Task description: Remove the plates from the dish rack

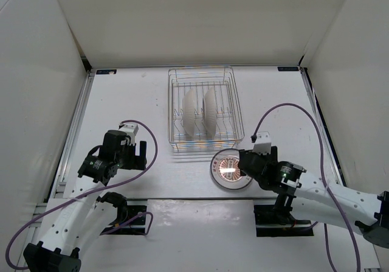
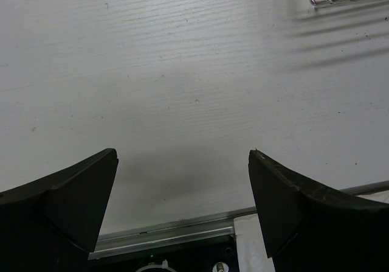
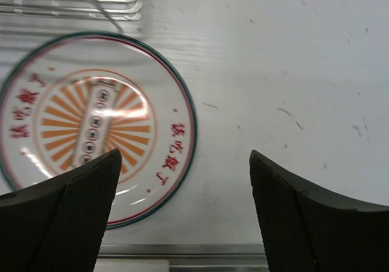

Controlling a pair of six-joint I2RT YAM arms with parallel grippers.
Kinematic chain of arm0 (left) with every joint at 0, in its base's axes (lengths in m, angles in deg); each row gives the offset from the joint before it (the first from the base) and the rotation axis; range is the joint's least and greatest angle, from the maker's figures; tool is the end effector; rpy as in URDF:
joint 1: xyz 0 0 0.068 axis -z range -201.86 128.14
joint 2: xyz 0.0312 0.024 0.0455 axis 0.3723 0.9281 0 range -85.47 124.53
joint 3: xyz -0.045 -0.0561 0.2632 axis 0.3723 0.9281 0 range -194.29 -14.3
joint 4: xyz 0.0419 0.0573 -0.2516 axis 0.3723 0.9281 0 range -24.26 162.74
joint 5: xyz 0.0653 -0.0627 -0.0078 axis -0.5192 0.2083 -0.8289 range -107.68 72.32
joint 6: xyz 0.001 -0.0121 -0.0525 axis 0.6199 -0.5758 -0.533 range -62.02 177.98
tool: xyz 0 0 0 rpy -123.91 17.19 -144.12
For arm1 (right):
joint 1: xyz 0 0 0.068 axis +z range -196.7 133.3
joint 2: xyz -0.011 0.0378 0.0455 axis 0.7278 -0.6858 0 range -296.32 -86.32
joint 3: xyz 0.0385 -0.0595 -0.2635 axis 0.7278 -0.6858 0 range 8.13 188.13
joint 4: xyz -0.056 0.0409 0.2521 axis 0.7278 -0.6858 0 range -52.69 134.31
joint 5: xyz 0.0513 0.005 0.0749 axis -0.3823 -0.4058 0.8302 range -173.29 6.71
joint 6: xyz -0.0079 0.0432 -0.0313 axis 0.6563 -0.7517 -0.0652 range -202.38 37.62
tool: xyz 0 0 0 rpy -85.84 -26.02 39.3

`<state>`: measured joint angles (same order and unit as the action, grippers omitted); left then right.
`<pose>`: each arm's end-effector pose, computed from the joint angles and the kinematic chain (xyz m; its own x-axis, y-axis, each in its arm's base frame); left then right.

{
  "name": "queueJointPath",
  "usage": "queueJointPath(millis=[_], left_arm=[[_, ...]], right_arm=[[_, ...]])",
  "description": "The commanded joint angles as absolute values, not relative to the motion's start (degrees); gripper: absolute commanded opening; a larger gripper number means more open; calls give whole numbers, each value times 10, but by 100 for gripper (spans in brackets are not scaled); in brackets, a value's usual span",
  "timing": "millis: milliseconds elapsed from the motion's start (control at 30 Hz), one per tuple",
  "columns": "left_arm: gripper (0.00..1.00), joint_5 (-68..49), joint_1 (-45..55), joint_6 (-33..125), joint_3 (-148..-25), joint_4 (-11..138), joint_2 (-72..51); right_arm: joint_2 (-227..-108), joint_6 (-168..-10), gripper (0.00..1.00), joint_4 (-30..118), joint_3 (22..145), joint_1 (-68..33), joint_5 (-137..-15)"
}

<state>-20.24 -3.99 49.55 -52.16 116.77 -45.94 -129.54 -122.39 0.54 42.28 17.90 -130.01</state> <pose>0.1236 -0.0383 0.2473 -0.7899 0.1008 -0.6049 0.1667 0.9845 -0.0537 0.0828 0.1139 0.2366 -0.5387 -0.1069 -0.8357 -0.1100 0.9924 -0.0560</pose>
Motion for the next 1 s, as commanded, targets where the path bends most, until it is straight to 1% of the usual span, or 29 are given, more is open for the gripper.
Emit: queueJointPath(millis=[0, 200, 267, 300, 400, 533, 567, 600, 633, 700, 733, 833, 867, 900, 967], left_arm=[[100, -197, -39, 495, -534, 1166, -467], [100, -195, -41, 495, -534, 1167, -471], [100, -193, -41, 495, -533, 1167, -472], [100, -194, -40, 495, -533, 1166, -472], [100, -193, -41, 495, -534, 1165, -471], [100, -193, -40, 495, -533, 1165, -474], [100, -193, -41, 495, -533, 1166, -472], [100, -193, -41, 495, -533, 1165, -472], [100, -193, -41, 495, -533, 1166, -471], [100, -193, -41, 495, -533, 1165, -472], [100, -193, -41, 495, -534, 1165, -471], [100, -193, -40, 495, -534, 1165, -470], [100, -193, -40, 496, -534, 1165, -470], [100, -192, -43, 496, -534, 1165, -469], [100, -192, -41, 496, -534, 1166, -469]], right_arm=[[-1311, -1341, 87, -78, 414, 156, -1331], [-1278, -1338, 80, -18, 352, 94, -1259], [-1283, -1334, 77, 12, 328, 77, -1220], [-1295, -1327, 73, 40, 316, 74, -1208], [-1324, -1320, 69, 100, 299, 59, -1167], [-1341, -1313, 69, 149, 293, 54, -1151], [-1343, -1311, 66, 155, 288, 54, -1150], [-1343, -1306, 62, 167, 283, 51, -1141], [-1351, -1300, 50, 180, 282, 50, -1137], [-1359, -1290, 40, 205, 276, 49, -1113], [-1364, -1289, 32, 211, 271, 49, -1105], [-1411, -1269, 16, 243, 269, 49, -1052], [-1430, -1263, 6, 245, 271, 51, -1046], [-1439, -1261, 2, 257, 271, 51, -1039], [-1463, -1264, 0, 264, 270, 52, -1005]])
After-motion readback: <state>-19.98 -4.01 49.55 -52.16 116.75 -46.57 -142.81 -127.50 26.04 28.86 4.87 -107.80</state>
